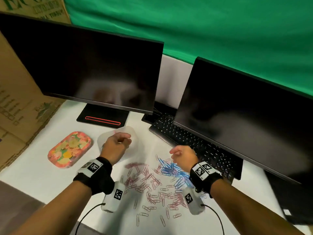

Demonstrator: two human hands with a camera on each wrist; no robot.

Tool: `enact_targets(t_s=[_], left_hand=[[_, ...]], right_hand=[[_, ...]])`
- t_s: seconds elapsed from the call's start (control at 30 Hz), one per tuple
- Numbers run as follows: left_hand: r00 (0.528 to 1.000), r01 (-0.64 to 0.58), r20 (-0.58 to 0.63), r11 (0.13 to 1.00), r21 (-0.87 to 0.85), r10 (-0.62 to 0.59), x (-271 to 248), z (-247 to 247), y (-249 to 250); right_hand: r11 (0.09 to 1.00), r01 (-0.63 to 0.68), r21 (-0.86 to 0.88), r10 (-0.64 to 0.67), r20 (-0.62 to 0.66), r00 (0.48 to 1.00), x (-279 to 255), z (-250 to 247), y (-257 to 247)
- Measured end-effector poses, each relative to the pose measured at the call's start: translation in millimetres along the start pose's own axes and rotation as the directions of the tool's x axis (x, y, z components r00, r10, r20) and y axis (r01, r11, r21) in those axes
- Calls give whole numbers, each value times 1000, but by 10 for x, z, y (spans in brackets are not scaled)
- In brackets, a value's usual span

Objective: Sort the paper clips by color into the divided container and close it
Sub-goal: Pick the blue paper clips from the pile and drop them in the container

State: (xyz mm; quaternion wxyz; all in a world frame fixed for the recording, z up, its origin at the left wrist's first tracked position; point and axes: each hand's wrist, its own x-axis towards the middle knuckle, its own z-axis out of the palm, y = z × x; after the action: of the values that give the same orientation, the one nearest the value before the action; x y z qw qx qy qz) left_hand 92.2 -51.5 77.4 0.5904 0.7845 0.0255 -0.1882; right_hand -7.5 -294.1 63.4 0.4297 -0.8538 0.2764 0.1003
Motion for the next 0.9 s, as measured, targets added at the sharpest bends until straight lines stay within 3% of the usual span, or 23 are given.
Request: enact_targets(t_s=[0.1,0.23,0.3,0.47,0.53,0.7,0.9], left_hand=[[971,-143,219,968,204,97,-160,407,-140],[895,-350,421,812,467,144,-268,1013,-380],[881,-382,461,733,563,104,-300,1231,-455],[887,-421,457,515,747,62,-282,1372,-704],[892,-422,447,469,776,62,-284,1331,-760],[910,-396,407,461,794,80,-294,1274,-796],[920,-362,390,463,809,36,-343,1236,-789]], right_hand=[[951,4,-308,-3,3,1000,-185,-80,590],[906,73,-416,-37,95,995,-407,-33,1053],[872,132,-471,-66,154,986,-482,36,1148],[810,235,-538,-126,232,964,-475,97,1146],[788,260,-558,-149,238,960,-413,82,1088],[707,353,-613,-208,297,932,-282,80,1010],[691,384,-613,-243,303,921,-249,79,1009]])
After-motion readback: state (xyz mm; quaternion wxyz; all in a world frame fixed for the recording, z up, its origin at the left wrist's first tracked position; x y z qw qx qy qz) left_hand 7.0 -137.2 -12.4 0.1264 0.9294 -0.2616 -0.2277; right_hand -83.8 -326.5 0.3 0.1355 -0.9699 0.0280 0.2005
